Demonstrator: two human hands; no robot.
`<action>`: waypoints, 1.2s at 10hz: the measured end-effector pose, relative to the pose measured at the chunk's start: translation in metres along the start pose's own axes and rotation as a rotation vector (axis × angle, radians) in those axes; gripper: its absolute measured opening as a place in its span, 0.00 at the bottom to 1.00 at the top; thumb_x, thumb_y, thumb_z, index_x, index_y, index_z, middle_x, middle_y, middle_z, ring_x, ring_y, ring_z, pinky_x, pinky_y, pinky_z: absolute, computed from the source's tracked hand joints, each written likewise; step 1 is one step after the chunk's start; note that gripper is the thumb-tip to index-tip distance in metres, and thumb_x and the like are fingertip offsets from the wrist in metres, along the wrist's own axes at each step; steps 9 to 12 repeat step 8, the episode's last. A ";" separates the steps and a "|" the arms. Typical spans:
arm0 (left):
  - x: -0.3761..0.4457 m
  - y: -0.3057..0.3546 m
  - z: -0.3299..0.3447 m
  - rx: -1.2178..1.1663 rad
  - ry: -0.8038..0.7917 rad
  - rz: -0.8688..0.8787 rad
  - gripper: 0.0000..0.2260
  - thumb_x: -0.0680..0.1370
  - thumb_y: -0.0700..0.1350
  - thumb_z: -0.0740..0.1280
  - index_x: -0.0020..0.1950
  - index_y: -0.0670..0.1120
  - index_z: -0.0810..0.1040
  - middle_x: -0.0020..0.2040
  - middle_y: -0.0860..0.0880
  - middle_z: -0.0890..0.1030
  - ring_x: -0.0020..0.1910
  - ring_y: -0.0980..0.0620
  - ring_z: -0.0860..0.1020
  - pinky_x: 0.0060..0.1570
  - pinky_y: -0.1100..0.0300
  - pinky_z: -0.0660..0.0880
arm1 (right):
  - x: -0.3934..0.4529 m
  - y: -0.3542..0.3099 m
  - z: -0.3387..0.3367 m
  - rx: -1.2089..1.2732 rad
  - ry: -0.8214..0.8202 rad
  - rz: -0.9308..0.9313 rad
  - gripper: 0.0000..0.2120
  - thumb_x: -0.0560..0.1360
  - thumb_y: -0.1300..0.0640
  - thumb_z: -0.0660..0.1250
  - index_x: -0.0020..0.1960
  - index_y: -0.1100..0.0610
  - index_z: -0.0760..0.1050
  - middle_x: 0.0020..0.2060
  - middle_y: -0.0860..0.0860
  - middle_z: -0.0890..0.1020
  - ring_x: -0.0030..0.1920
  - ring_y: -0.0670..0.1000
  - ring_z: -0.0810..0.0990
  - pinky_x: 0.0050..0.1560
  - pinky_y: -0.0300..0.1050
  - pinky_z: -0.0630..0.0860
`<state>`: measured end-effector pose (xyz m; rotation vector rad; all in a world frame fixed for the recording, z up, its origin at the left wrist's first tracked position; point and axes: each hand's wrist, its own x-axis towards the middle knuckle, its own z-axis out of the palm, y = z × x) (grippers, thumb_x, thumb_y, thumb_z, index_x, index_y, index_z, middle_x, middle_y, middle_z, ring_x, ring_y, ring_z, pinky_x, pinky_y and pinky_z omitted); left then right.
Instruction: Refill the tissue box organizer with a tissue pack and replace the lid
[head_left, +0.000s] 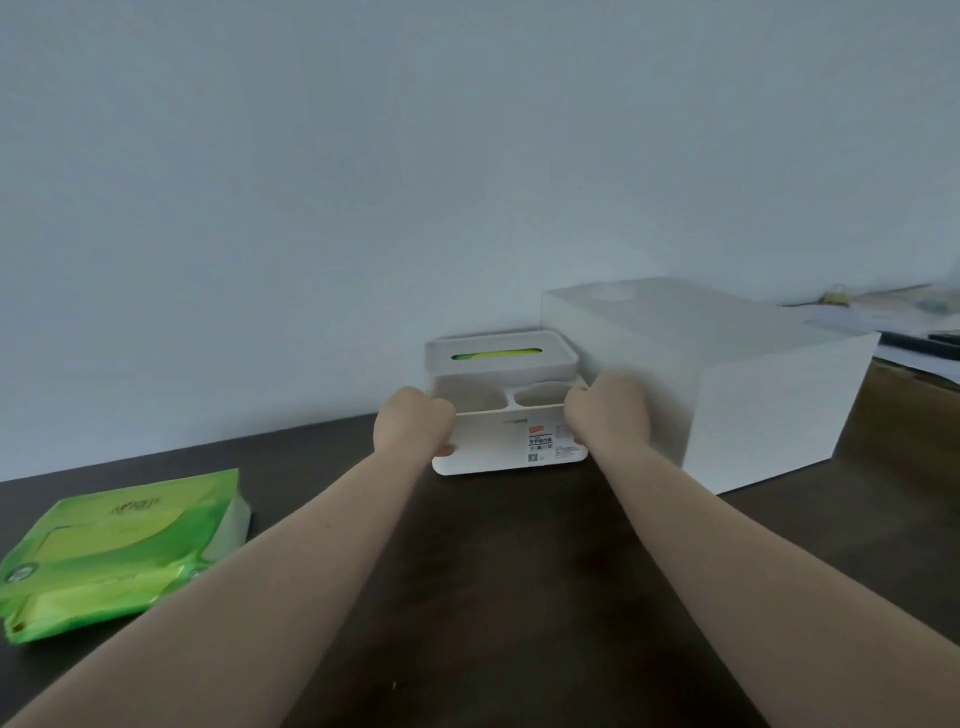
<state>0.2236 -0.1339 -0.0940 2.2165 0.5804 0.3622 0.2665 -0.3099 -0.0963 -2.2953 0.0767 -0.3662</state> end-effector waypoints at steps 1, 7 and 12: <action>0.001 0.003 0.009 -0.012 -0.004 0.014 0.10 0.73 0.41 0.55 0.30 0.43 0.64 0.24 0.46 0.77 0.30 0.44 0.79 0.27 0.62 0.64 | 0.002 0.000 0.004 0.005 0.063 -0.010 0.12 0.76 0.60 0.57 0.50 0.65 0.75 0.49 0.62 0.81 0.47 0.61 0.78 0.40 0.45 0.67; -0.013 -0.014 0.012 0.086 -0.024 0.180 0.24 0.80 0.57 0.55 0.34 0.41 0.73 0.35 0.40 0.80 0.38 0.43 0.76 0.37 0.55 0.69 | -0.029 0.021 -0.005 -0.009 -0.100 -0.125 0.21 0.76 0.60 0.56 0.69 0.62 0.66 0.57 0.61 0.79 0.56 0.62 0.76 0.52 0.50 0.72; -0.023 -0.025 0.011 0.058 -0.057 0.123 0.25 0.79 0.60 0.54 0.32 0.42 0.70 0.32 0.44 0.75 0.38 0.43 0.77 0.38 0.54 0.72 | -0.037 0.026 -0.031 0.066 -0.124 -0.125 0.14 0.76 0.61 0.59 0.59 0.62 0.76 0.51 0.58 0.81 0.52 0.58 0.78 0.52 0.46 0.73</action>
